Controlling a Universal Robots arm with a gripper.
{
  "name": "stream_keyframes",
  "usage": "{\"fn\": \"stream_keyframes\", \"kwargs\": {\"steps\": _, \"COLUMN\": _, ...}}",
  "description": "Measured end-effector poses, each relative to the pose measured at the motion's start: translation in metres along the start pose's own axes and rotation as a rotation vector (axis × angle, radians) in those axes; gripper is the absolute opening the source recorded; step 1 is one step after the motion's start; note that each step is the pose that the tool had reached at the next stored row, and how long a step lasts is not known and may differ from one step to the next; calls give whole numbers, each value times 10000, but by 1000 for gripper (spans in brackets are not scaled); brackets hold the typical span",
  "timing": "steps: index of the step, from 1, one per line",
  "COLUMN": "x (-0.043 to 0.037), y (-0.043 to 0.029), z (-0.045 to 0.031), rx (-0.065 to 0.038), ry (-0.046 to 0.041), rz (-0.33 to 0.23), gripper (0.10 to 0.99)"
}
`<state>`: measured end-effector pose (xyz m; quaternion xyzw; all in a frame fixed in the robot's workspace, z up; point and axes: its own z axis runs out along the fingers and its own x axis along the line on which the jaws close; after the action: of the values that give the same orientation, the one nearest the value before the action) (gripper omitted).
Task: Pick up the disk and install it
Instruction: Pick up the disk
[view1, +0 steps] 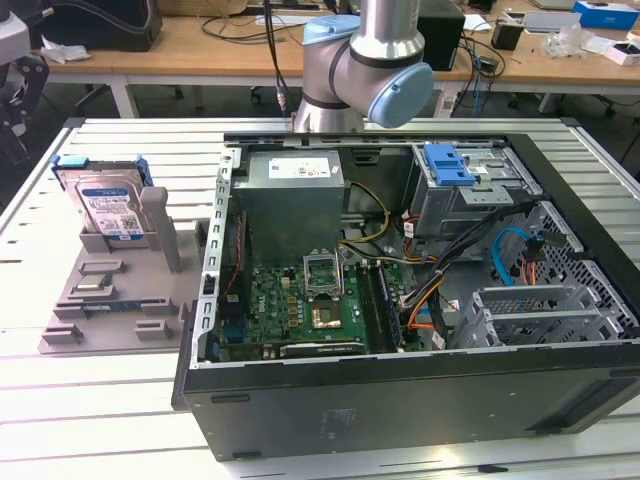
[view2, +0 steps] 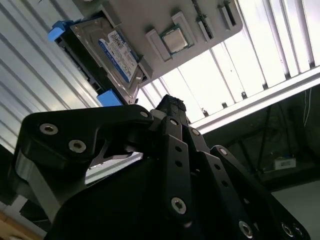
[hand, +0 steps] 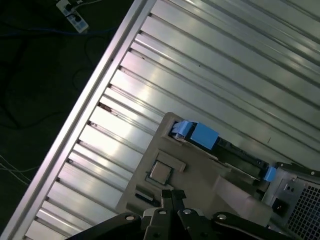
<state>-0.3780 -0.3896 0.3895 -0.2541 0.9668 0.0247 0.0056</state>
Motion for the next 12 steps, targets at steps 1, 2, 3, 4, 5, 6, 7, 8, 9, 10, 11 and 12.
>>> {"fn": "stream_keyframes", "kwargs": {"steps": 1, "x": 0, "y": 0, "z": 0, "rx": -5, "ry": 11, "rz": -234, "gripper": 106}}
{"fn": "stream_keyframes", "kwargs": {"steps": 2, "x": 0, "y": 0, "z": 0, "rx": -8, "ry": 16, "rz": -353, "gripper": 106}}
{"fn": "stream_keyframes", "kwargs": {"steps": 3, "x": 0, "y": 0, "z": 0, "rx": -10, "ry": 21, "rz": -450, "gripper": 106}}
{"fn": "stream_keyframes", "kwargs": {"steps": 4, "x": 0, "y": 0, "z": 0, "rx": -14, "ry": 27, "rz": -603, "gripper": 106}}
{"fn": "stream_keyframes", "kwargs": {"steps": 5, "x": 0, "y": 0, "z": 0, "rx": -16, "ry": 32, "rz": -701, "gripper": 106}}
{"fn": "stream_keyframes", "kwargs": {"steps": 6, "x": 0, "y": 0, "z": 0, "rx": -18, "ry": 36, "rz": -794, "gripper": 106}}
{"fn": "stream_keyframes", "kwargs": {"steps": 7, "x": 0, "y": 0, "z": 0, "rx": -21, "ry": 41, "rz": -903, "gripper": 106}}
{"fn": "stream_keyframes", "kwargs": {"steps": 8, "x": 0, "y": 0, "z": 0, "rx": -23, "ry": 45, "rz": -988, "gripper": 106}}
{"fn": "stream_keyframes", "kwargs": {"steps": 9, "x": 0, "y": 0, "z": 0, "rx": -26, "ry": 50, "rz": -1123, "gripper": 106}}
{"fn": "stream_keyframes", "kwargs": {"steps": 10, "x": 0, "y": 0, "z": 0, "rx": -28, "ry": 56, "rz": -1227, "gripper": 106}}
{"fn": "stream_keyframes", "kwargs": {"steps": 11, "x": 0, "y": 0, "z": 0, "rx": -31, "ry": 60, "rz": -1333, "gripper": 106}}
{"fn": "stream_keyframes", "kwargs": {"steps": 12, "x": 0, "y": 0, "z": 0, "rx": -33, "ry": 64, "rz": -1437, "gripper": 106}}
